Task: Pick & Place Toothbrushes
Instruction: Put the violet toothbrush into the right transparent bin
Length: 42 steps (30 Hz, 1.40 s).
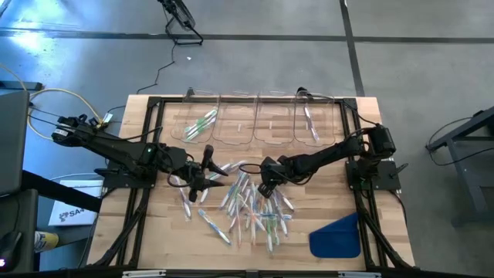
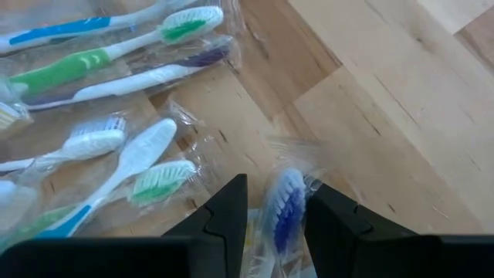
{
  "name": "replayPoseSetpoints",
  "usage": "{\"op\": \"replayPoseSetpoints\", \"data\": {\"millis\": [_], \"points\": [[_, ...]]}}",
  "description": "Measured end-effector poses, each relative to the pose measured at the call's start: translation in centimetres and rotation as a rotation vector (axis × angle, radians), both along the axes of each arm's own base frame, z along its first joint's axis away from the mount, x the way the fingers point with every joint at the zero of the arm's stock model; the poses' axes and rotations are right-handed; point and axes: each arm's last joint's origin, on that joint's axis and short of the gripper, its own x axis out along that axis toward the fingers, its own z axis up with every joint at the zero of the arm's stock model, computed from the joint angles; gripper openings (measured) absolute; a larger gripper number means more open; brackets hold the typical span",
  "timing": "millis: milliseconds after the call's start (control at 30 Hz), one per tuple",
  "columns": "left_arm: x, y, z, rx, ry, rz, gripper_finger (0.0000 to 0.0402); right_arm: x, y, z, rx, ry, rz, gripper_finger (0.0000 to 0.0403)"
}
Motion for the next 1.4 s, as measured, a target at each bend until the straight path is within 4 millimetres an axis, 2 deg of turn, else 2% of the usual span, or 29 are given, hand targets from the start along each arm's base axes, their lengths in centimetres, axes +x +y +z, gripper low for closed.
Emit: {"op": "replayPoseSetpoints", "data": {"millis": [167, 367, 900, 1133, 1400], "points": [[0.0, 0.0, 0.0, 0.0, 0.0, 0.0, 0.0159, 0.0, -0.3, 0.0, -0.023, -0.003, -0.015, 0.0098], [0.0, 0.0, 0.0, 0.0, 0.0, 0.0, 0.0159, 0.0, -0.5, 0.0, -0.003, 0.003, 0.014, 0.0043], [0.0, 0.0, 0.0, 0.0, 0.0, -0.001, 0.0159, 0.1, -0.4, 0.4, 0.007, -0.015, 0.045, 0.0041], [0.0, 0.0, 0.0, -0.001, 0.0, -0.001, 0.0159, -0.2, -0.7, 3.1, -0.005, -0.101, 0.064, 0.0041], [0.0, 0.0, 0.0, -0.002, 0.001, -0.004, 0.0159, -1.6, -1.9, 8.2, -0.056, -0.257, 0.088, 0.0041]]}}
